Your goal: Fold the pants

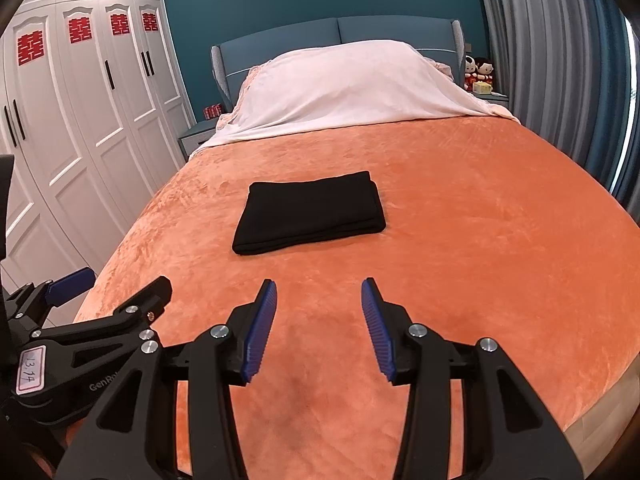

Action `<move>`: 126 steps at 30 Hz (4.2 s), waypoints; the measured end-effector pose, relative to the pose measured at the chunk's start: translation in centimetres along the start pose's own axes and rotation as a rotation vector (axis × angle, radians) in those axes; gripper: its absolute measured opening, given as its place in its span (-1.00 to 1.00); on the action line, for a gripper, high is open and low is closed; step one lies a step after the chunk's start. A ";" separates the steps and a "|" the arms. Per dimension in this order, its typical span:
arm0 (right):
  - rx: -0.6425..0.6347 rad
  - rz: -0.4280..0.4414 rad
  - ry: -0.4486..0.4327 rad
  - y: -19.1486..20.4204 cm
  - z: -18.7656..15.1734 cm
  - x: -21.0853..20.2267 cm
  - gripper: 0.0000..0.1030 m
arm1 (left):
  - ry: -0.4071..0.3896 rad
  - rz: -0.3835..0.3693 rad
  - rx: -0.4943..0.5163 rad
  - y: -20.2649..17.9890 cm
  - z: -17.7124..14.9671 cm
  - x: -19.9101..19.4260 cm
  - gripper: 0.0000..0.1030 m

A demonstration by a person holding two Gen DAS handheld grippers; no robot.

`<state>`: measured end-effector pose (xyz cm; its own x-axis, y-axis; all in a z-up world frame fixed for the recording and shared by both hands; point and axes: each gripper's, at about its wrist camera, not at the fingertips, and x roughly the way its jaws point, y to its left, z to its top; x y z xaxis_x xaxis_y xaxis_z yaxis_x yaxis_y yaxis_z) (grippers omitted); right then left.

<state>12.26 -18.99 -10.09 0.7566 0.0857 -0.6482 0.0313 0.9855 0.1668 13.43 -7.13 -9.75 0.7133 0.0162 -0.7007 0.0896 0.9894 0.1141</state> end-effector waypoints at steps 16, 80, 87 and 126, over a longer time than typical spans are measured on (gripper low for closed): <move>0.016 -0.013 -0.010 0.2 -0.2 -0.6 -0.17 | -0.001 -0.008 0.002 -0.2 0.4 0.0 0.78; 0.025 -0.032 -0.006 0.7 -1.2 -0.8 0.21 | 0.035 0.010 0.002 0.1 -0.9 0.8 0.78; 0.023 -0.032 -0.006 0.6 -1.2 -0.8 0.22 | 0.035 0.010 0.002 0.2 -1.0 0.8 0.78; 0.021 -0.030 -0.004 0.6 -1.1 -0.8 0.22 | 0.040 0.014 -0.003 0.2 -1.3 0.9 0.78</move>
<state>10.99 -18.31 -10.31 0.7579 0.0550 -0.6501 0.0678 0.9844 0.1624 13.19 -6.69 -11.24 0.6863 0.0356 -0.7265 0.0780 0.9894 0.1222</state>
